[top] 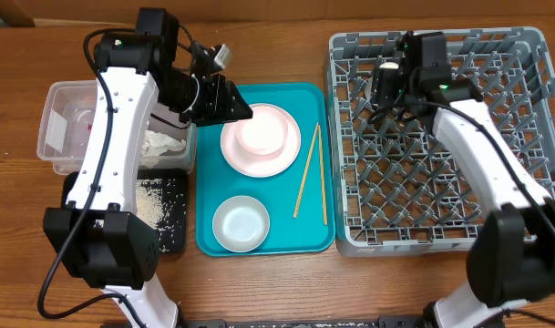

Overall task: Sort waste into correct bins and load items into the dishwasher
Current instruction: 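Lower cup with right gripper into dish rack and release, then move right gripper to chopsticks on teal tray and lower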

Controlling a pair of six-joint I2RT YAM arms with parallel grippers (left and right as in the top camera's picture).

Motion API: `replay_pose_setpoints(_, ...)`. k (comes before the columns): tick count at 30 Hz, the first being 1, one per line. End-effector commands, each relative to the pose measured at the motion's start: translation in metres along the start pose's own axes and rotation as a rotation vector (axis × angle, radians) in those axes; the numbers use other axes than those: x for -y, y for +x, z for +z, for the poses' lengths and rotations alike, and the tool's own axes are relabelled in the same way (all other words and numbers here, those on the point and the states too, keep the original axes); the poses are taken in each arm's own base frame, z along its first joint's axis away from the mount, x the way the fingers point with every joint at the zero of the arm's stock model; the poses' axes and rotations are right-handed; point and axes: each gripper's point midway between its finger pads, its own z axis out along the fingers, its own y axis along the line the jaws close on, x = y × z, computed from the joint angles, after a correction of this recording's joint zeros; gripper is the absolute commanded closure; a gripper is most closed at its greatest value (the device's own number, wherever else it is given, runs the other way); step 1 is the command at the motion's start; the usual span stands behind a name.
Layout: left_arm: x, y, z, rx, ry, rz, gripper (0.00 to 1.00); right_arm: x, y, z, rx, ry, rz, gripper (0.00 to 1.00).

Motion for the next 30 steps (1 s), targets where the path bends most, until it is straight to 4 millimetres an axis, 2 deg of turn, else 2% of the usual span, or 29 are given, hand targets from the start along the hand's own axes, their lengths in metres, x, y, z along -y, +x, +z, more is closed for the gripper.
replay_pose_setpoints(1, 0.0, 0.002, -0.004, 0.009, -0.031, 0.002, 0.74, -0.035, -0.038, -0.065, 0.119, -0.185, -0.013, 0.31)
replay_pose_setpoints(4, -0.002, -0.001, -0.009, 0.03, -0.043, -0.031, 0.8, -0.064, -0.021, -0.085, 0.055, -0.351, -0.029, 0.39)
replay_pose_setpoints(7, -0.005, -0.009, -0.025, 0.103, -0.075, -0.055, 0.81, -0.085, -0.002, -0.09, -0.014, -0.405, -0.039, 0.41)
replay_pose_setpoints(10, -0.018, -0.016, -0.053, 0.215, -0.191, -0.113, 0.8, -0.113, 0.022, -0.093, -0.09, -0.438, -0.064, 0.42)
replay_pose_setpoints(11, -0.03, -0.018, -0.076, 0.295, -0.289, -0.154, 0.78, -0.136, 0.037, -0.098, -0.123, -0.467, -0.096, 0.45)
replay_pose_setpoints(12, -0.034, -0.017, -0.086, 0.324, -0.327, -0.165, 0.76, -0.148, 0.045, -0.1, -0.139, -0.475, -0.116, 0.47)
replay_pose_setpoints(14, -0.043, -0.014, -0.106, 0.377, -0.408, -0.174, 0.73, -0.163, 0.058, -0.102, -0.16, -0.439, -0.117, 0.49)
replay_pose_setpoints(16, -0.058, -0.007, -0.127, 0.414, -0.509, -0.202, 0.68, -0.169, 0.07, -0.1, -0.171, -0.356, -0.072, 0.55)
replay_pose_setpoints(17, -0.071, 0.003, -0.143, 0.429, -0.593, -0.238, 0.17, -0.175, 0.08, -0.098, -0.17, -0.284, -0.038, 0.58)
replay_pose_setpoints(18, -0.075, 0.007, -0.148, 0.43, -0.617, -0.251, 0.0, -0.179, 0.084, -0.097, -0.17, -0.263, -0.039, 0.58)
replay_pose_setpoints(23, -0.084, 0.011, -0.152, 0.423, -0.647, -0.275, 0.0, -0.195, 0.112, -0.086, -0.203, -0.19, -0.08, 0.57)
replay_pose_setpoints(27, -0.085, 0.01, -0.15, 0.417, -0.647, -0.277, 0.0, -0.191, 0.139, -0.068, -0.299, -0.13, -0.068, 0.56)
replay_pose_setpoints(29, -0.085, 0.01, -0.15, 0.415, -0.647, -0.276, 0.0, -0.194, 0.152, -0.06, -0.356, -0.134, -0.074, 0.51)
replay_pose_setpoints(30, -0.085, 0.01, -0.149, 0.414, -0.647, -0.276, 0.0, -0.197, 0.158, -0.058, -0.382, -0.148, -0.073, 0.45)
